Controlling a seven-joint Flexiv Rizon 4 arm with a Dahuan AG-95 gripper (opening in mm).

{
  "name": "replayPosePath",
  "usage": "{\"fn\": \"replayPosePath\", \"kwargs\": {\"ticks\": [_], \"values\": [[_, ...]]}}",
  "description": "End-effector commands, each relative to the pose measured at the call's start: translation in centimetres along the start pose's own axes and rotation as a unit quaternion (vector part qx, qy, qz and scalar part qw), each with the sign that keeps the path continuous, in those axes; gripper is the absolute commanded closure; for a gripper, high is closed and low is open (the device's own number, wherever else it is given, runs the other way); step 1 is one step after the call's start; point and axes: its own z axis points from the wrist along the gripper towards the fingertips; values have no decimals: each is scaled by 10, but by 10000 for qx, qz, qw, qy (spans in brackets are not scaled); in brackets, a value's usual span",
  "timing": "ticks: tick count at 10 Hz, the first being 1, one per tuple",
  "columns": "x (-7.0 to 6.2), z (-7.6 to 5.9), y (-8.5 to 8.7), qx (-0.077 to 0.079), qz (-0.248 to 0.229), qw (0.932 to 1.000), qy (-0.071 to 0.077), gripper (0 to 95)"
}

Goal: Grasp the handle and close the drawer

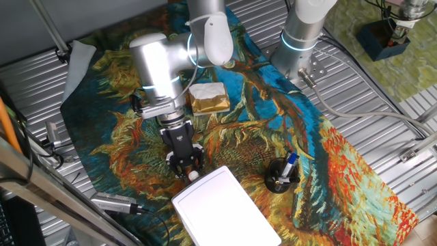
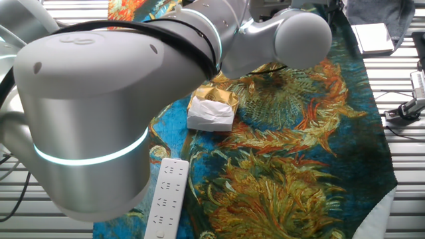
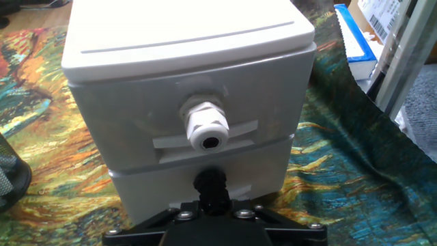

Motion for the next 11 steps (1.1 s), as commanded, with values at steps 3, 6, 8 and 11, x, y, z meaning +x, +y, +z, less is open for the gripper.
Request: {"fn": "replayPosePath", "kwargs": {"ticks": [3,6,8,11], "values": [[0,0,-1,2,-42,9999,162,950],[0,0,-1,-8,-107,9993,353,570],[-1,-1,0,-12,-108,9992,379,380],[-2,-2,0,-30,-91,9991,407,190]]}}
